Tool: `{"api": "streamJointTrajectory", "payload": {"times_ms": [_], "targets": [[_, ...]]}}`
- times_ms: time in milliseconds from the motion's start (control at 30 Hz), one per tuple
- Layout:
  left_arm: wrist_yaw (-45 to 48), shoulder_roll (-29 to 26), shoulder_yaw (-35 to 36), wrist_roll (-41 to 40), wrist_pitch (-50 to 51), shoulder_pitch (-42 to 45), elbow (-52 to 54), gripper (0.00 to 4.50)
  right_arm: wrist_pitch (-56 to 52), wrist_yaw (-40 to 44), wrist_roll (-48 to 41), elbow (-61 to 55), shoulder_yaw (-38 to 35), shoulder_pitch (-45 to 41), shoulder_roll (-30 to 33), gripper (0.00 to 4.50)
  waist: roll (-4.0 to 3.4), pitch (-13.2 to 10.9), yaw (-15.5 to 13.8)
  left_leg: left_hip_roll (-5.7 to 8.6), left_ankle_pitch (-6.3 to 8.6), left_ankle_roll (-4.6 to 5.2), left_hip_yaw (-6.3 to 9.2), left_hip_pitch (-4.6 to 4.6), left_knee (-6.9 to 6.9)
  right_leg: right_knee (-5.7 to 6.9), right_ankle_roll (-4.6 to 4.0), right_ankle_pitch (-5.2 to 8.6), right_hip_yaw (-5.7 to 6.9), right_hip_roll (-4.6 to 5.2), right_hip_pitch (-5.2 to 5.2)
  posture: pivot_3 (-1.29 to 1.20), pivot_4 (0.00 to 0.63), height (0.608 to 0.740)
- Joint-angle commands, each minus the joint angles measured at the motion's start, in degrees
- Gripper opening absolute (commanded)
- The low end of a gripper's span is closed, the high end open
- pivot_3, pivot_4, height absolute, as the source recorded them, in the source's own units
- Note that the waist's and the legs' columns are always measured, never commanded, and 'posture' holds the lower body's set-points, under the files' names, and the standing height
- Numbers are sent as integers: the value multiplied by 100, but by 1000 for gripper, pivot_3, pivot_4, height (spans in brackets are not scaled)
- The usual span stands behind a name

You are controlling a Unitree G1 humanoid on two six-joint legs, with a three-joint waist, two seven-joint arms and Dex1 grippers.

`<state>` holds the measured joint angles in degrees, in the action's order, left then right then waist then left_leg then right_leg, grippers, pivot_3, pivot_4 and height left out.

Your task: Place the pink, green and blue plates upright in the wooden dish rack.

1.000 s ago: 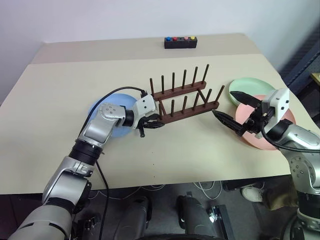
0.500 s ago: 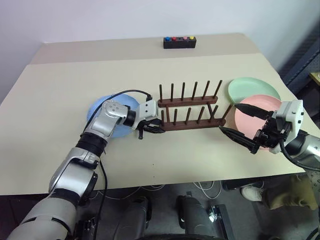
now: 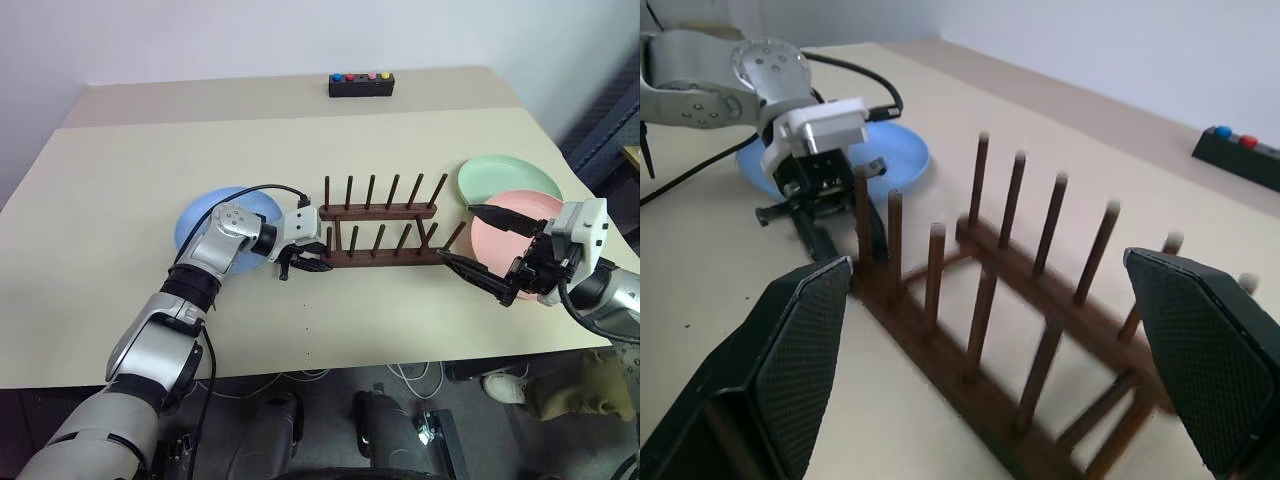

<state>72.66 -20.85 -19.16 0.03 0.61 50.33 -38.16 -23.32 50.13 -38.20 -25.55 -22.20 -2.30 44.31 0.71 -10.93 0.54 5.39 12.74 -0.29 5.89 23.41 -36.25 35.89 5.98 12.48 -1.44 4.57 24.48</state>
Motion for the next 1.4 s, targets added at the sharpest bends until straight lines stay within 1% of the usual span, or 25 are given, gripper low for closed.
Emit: {"api": "streamJointTrajectory", "payload": {"times_ms": [33,67,100,233,300,367,400,433,467,567,633,667,700,800,900,967,1067,1133,1233,1300,1400], "targets": [[-282,23,233,-7,-122,202,47,3749,104,20,39,-47,-9,-106,58,4500,0,0,0,0,0,0,0,0,0,0,0,0,0,0,0,0,150,740],[-292,24,239,-23,-79,208,64,4272,107,29,42,-38,-11,-112,59,4500,0,0,1,0,0,0,0,0,0,0,0,0,0,0,0,0,150,740],[-274,1,252,-54,-47,206,138,4445,84,58,9,-29,-11,-116,64,4500,0,0,1,0,0,0,0,0,0,0,0,0,0,0,0,0,150,740],[-191,-153,375,-212,277,202,537,4445,52,118,-27,22,-34,-135,73,4500,1,-1,3,0,0,0,0,0,0,1,0,0,0,-1,0,0,150,740],[101,-402,562,-486,808,264,891,4445,-11,130,-79,11,-47,-136,80,4500,1,-1,13,0,0,0,0,0,0,1,0,0,0,-1,0,0,150,740],[399,-630,731,-810,1479,342,1174,4500,-163,190,-312,9,-103,-129,75,3949,1,-1,24,-1,0,0,0,-1,0,3,0,0,0,-2,1,0,150,740],[530,-761,850,-975,1651,359,1329,4083,-295,193,-504,17,-166,-136,73,3544,1,-1,21,-2,0,0,0,-1,0,5,0,0,0,-3,1,0,150,740],[616,-851,926,-1086,1759,361,1451,3956,-389,192,-636,21,-212,-143,73,3149,1,-1,20,-2,0,0,1,-2,0,5,0,0,0,-3,1,0,150,740],[697,-930,983,-1198,1920,342,1599,3611,-431,174,-763,42,-269,-182,47,2655,0,0,19,-2,0,0,1,-1,0,5,0,0,0,-3,1,0,150,740],[824,-944,1119,-1531,2129,212,1926,2139,-431,134,-885,100,-333,-287,12,1095,0,0,3,-1,0,0,1,-2,-2,5,1,1,0,0,0,0,150,740],[1066,-934,1103,-1867,2432,-7,2299,1120,-392,215,-718,204,-207,-324,98,97,0,0,-2,-1,0,0,1,-2,-4,5,1,1,0,0,-2,0,150,740],[1191,-965,1086,-2072,2742,-103,2520,571,-368,281,-596,241,-141,-303,168,0,0,0,1,0,0,0,1,-2,-4,4,1,1,0,2,-2,0,150,740],[1253,-994,1075,-2201,2954,-164,2675,37,-349,330,-514,262,-102,-286,213,0,0,0,8,0,0,0,1,-1,-3,3,1,1,-1,1,-2,0,150,740],[1387,-1086,1121,-2657,3537,-339,3195,37,-249,529,-69,326,156,-60,446,0,0,0,9,-1,0,0,1,-1,-3,6,0,1,-1,0,0,0,150,740],[1368,-1124,928,-2683,3493,-643,3671,37,-68,609,363,415,457,84,546,0,-1,1,13,-1,0,0,0,-2,-3,5,1,2,-1,0,-1,0,150,740],[1188,-1102,728,-2445,3270,-795,3803,37,25,573,620,489,613,70,566,0,-3,2,17,-1,0,0,-2,-3,-3,6,0,2,-3,1,-2,0,150,740],[952,-1012,493,-2206,3069,-916,3830,37,-160,438,605,545,703,-102,460,0,-2,2,10,-2,0,-1,-2,-5,-4,8,-1,2,-4,5,-2,0,150,740],[753,-929,318,-1973,2803,-1014,3814,37,-25,407,1050,610,998,-71,567,0,-2,2,1,-1,0,-1,-2,-4,-4,7,-1,2,-5,8,-2,0,150,740],[-69,-574,-154,-1142,2176,-1082,3538,37,-74,212,1333,763,1351,-195,381,0,-1,3,-25,-1,0,-1,-2,-4,-4,4,-1,2,-4,8,-3,0,150,740],[-625,-294,-336,-793,2308,-1020,3438,37,114,134,1539,871,1494,-251,274,0,0,3,-61,2,0,-1,-3,-3,-6,2,-1,2,-6,10,-4,0,150,740],[-681,-209,-515,-724,2423,-1123,3663,37,275,47,1740,999,1611,-265,149,0,1,2,-79,2,0,-1,-3,0,-4,1,0,2,-6,8,-1,0,150,740]]}}
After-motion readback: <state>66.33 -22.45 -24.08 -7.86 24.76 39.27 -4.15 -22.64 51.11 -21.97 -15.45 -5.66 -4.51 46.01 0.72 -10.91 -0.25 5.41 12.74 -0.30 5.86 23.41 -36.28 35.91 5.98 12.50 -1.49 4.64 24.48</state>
